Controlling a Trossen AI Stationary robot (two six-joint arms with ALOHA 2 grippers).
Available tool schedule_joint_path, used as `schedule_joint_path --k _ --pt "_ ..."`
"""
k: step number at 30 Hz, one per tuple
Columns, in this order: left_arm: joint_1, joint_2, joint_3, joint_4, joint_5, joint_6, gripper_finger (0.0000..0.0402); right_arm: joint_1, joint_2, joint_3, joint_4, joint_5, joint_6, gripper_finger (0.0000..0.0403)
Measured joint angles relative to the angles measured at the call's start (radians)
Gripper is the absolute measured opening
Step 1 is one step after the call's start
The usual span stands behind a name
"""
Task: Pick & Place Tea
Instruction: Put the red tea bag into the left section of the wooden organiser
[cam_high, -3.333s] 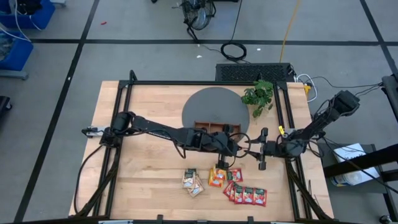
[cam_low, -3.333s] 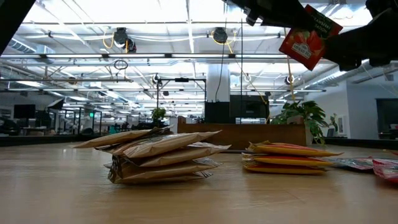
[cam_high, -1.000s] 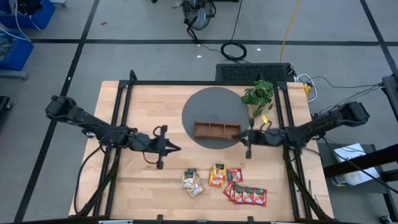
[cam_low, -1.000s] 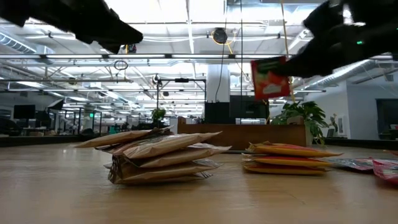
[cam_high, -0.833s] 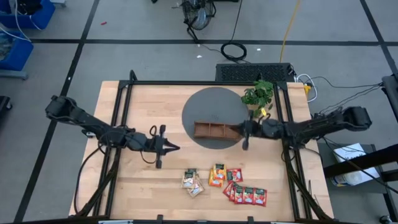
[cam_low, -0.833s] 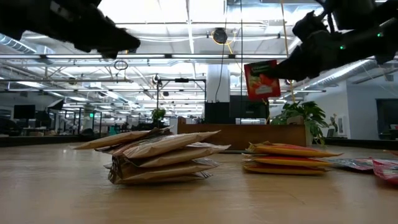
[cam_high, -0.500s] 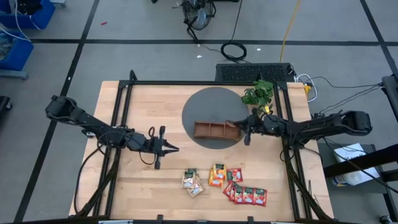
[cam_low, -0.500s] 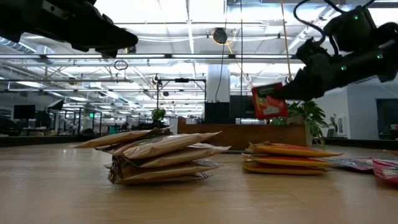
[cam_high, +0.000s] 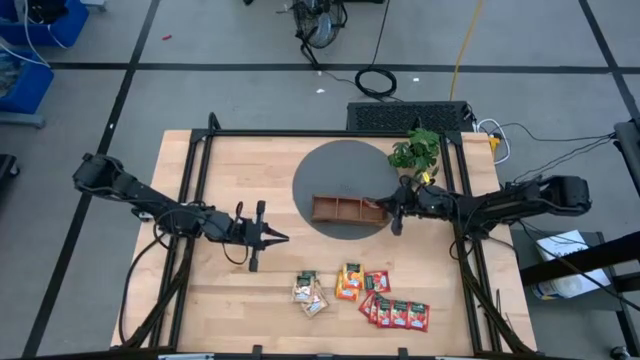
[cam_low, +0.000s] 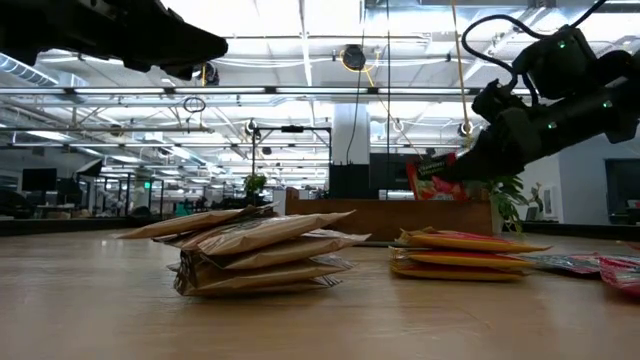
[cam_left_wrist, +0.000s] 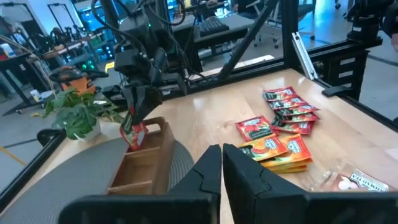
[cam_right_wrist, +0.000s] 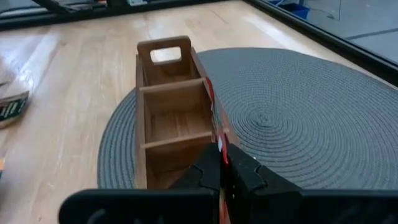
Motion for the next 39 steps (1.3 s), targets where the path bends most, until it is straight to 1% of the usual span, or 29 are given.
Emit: schedule_joint_path --k 6,11,14,20,25,27,29,34,37,39 --pt "0.0 0.0 0.0 -0.002 0.0 -0.001 0.0004 0.0 0.073 0.0 0.087 0.002 0.003 0.0" --pt "0.0 0.0 0.0 -0.013 0.0 -0.009 0.0024 0.0 0.098 0.0 0.085 0.003 0.0 0.0001" --pt "0.0 0.0 0.001 -0.015 0.0 -0.009 0.0025 0.0 0.098 0.0 0.087 0.004 0.0 0.0007" --pt "0.0 0.0 0.001 -0.016 0.0 -0.02 0.0004 0.0 0.097 0.0 0.082 0.036 0.008 0.0034" --pt "0.0 0.0 0.001 -0.017 0.0 -0.036 0.0024 0.0 0.097 0.0 0.095 0.037 0.01 0.0062" --pt "0.0 0.0 0.001 -0.017 0.0 -0.039 0.0032 0.0 0.095 0.0 0.11 0.061 0.01 0.0073" --pt "0.0 0.0 0.001 -0.017 0.0 -0.043 0.0035 0.0 0.084 0.0 0.136 0.085 0.0 0.0083" --pt "0.0 0.0 0.001 -0.018 -0.003 -0.05 0.0037 0.0 0.028 0.0 0.239 0.088 -0.086 0.0099" --pt "0.0 0.0 0.001 -0.018 -0.009 -0.054 0.0037 0.0 -0.026 0.014 0.225 0.11 -0.104 0.0102" --pt "0.0 0.0 0.001 -0.018 -0.01 -0.06 0.0037 0.001 -0.063 0.024 0.178 0.125 -0.113 0.0102"
